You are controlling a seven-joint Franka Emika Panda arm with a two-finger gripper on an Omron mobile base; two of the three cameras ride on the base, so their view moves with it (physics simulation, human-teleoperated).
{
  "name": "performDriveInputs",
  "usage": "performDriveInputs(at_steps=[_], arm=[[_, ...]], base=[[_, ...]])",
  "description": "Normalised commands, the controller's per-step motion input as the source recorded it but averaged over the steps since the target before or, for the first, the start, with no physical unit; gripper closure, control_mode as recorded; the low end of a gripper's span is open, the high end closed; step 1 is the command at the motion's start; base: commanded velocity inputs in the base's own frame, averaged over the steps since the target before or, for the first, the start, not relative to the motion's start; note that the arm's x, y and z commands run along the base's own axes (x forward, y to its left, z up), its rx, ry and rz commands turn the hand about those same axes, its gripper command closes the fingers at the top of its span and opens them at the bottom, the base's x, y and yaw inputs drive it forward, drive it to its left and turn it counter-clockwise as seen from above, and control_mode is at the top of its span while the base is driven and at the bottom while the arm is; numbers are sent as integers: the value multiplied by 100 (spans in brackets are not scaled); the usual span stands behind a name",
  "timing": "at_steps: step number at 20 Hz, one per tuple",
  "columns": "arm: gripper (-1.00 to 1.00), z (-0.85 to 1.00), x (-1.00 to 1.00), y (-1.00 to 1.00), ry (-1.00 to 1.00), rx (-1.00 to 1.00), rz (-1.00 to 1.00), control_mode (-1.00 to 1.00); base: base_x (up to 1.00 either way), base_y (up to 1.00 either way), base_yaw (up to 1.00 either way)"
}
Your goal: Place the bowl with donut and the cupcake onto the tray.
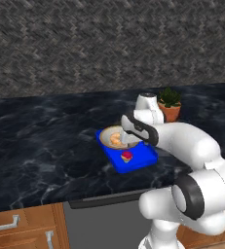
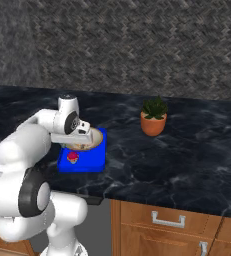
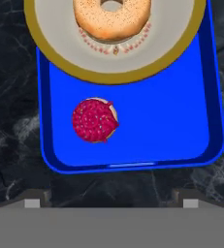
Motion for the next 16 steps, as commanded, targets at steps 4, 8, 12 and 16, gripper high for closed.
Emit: performDriveInputs(at_steps=[4,8,12,16], arm=[[-100,19,-62,-18,0,0,0,-100],[-100,25,-49,0,0,0,0,-100],[-100,22,-33,0,0,0,0,-100],[-100,3,-1,0,0,0,0,-100]], base=[[0,0,0],[0,0,0],[0,0,0],[0,0,0]])
